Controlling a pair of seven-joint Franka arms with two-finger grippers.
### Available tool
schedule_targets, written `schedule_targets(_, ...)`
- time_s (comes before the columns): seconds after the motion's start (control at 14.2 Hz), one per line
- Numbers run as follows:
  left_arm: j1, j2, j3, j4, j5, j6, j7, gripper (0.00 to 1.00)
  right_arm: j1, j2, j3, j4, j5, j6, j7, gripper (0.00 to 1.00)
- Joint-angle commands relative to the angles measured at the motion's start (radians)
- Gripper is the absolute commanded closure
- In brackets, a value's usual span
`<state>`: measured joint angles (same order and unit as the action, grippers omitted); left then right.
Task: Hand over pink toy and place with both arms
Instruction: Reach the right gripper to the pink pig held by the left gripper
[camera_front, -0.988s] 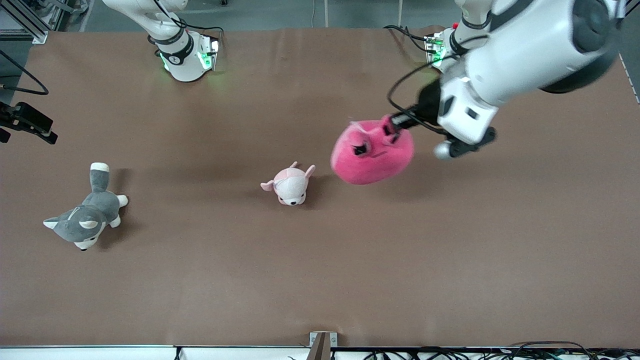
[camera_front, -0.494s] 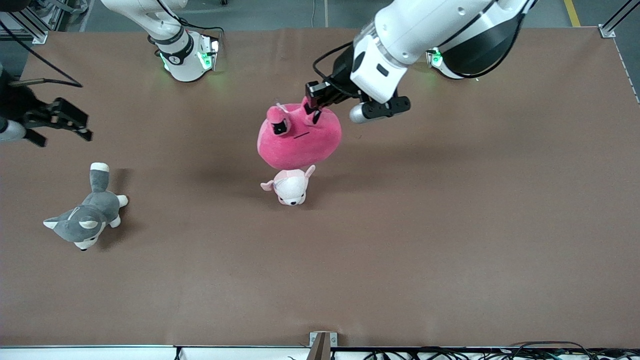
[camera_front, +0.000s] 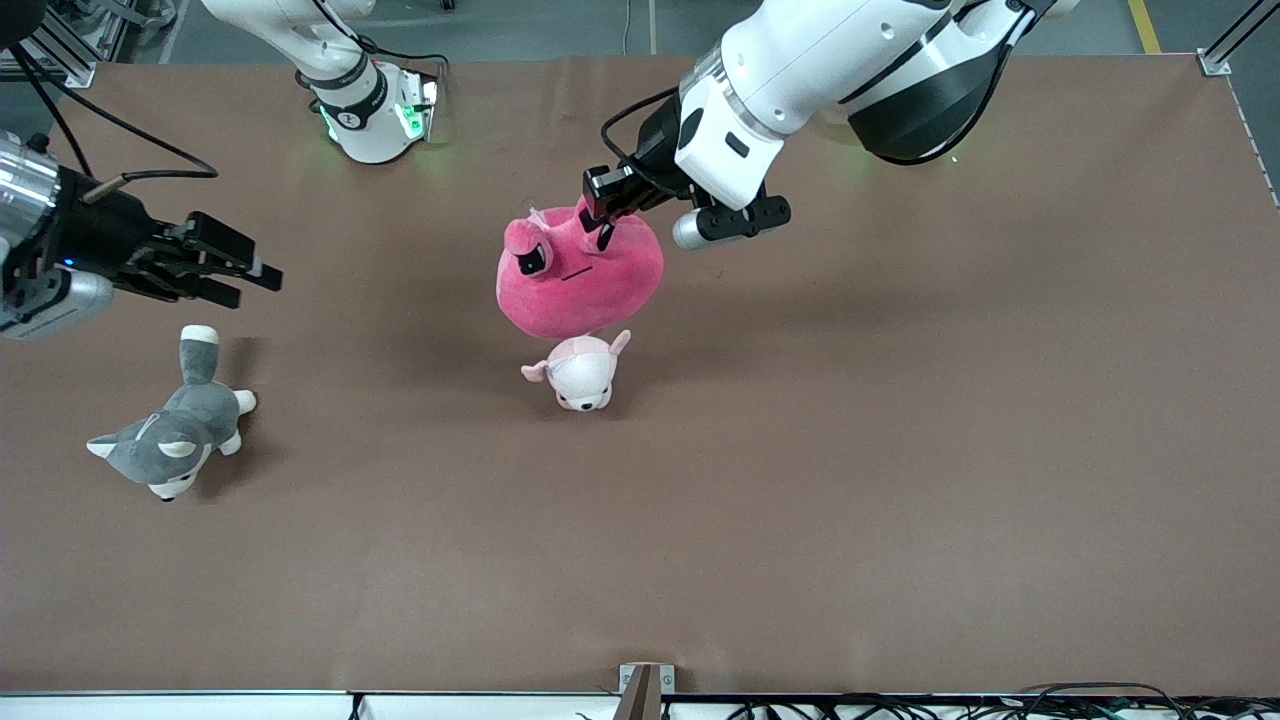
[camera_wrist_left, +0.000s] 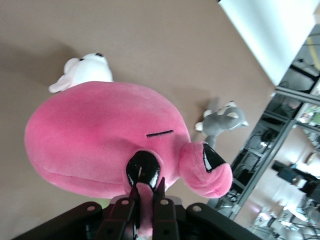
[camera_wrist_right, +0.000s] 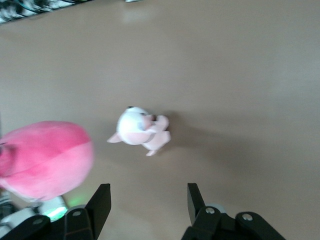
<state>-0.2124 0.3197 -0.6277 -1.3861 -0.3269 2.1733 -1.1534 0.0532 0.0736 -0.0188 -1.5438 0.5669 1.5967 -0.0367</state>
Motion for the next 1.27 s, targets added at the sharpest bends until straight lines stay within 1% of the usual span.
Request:
schedule_targets(0.0, -0.033, 0.033, 0.003, 0.022, 0.002, 0.072, -0.014, 1.0, 0.045, 0.0, 0.002, 0.008, 0.117, 0.005, 0.092, 0.35)
schedule_targets(0.14, -0.041, 0.042, 0.003, 0.022, 0.003, 0.08, -0.014, 1.0, 0.112, 0.003, 0.002, 0.019, 0.145, 0.031, 0.13, 0.36)
schedule_targets(0.28, -0.047, 0.05, 0.006, 0.022, 0.003, 0.082, -0.014, 1.0, 0.145, 0.02, 0.003, 0.033, 0.183, 0.071, 0.22, 0.36)
schedule_targets(0.42, -0.047, 0.056, 0.006, 0.022, 0.003, 0.089, -0.014, 1.0, 0.178, 0.046, 0.002, 0.069, 0.229, 0.074, 0.294, 0.36)
schedule_targets(0.49, -0.047, 0.056, 0.006, 0.022, 0.005, 0.089, -0.014, 1.0, 0.195, 0.061, 0.002, 0.094, 0.229, 0.074, 0.307, 0.36)
schedule_targets(0.56, -0.047, 0.058, 0.006, 0.022, 0.003, 0.091, -0.014, 1.0, 0.213, 0.072, 0.002, 0.117, 0.219, 0.074, 0.307, 0.36)
schedule_targets(0.63, -0.047, 0.058, 0.006, 0.022, 0.003, 0.091, -0.014, 1.0, 0.232, 0.075, 0.0, 0.12, 0.206, 0.074, 0.307, 0.36)
schedule_targets(0.78, -0.047, 0.056, 0.006, 0.022, 0.005, 0.091, -0.014, 1.0, 0.269, 0.075, 0.002, 0.122, 0.147, 0.1, 0.308, 0.36)
schedule_targets(0.85, -0.047, 0.058, 0.006, 0.022, 0.005, 0.091, -0.014, 1.0, 0.287, 0.075, 0.002, 0.122, 0.139, 0.106, 0.308, 0.36)
schedule_targets(0.99, -0.047, 0.058, 0.006, 0.022, 0.005, 0.091, -0.014, 1.0, 0.301, 0.083, 0.002, 0.122, 0.128, 0.114, 0.307, 0.37)
schedule_targets(1.13, -0.047, 0.058, 0.006, 0.021, 0.005, 0.091, -0.014, 1.0, 0.321, 0.086, 0.002, 0.122, 0.09, 0.124, 0.305, 0.37)
schedule_targets(1.2, -0.047, 0.058, 0.006, 0.021, 0.005, 0.091, -0.014, 1.0, 0.33, 0.088, 0.002, 0.122, 0.056, 0.129, 0.304, 0.37)
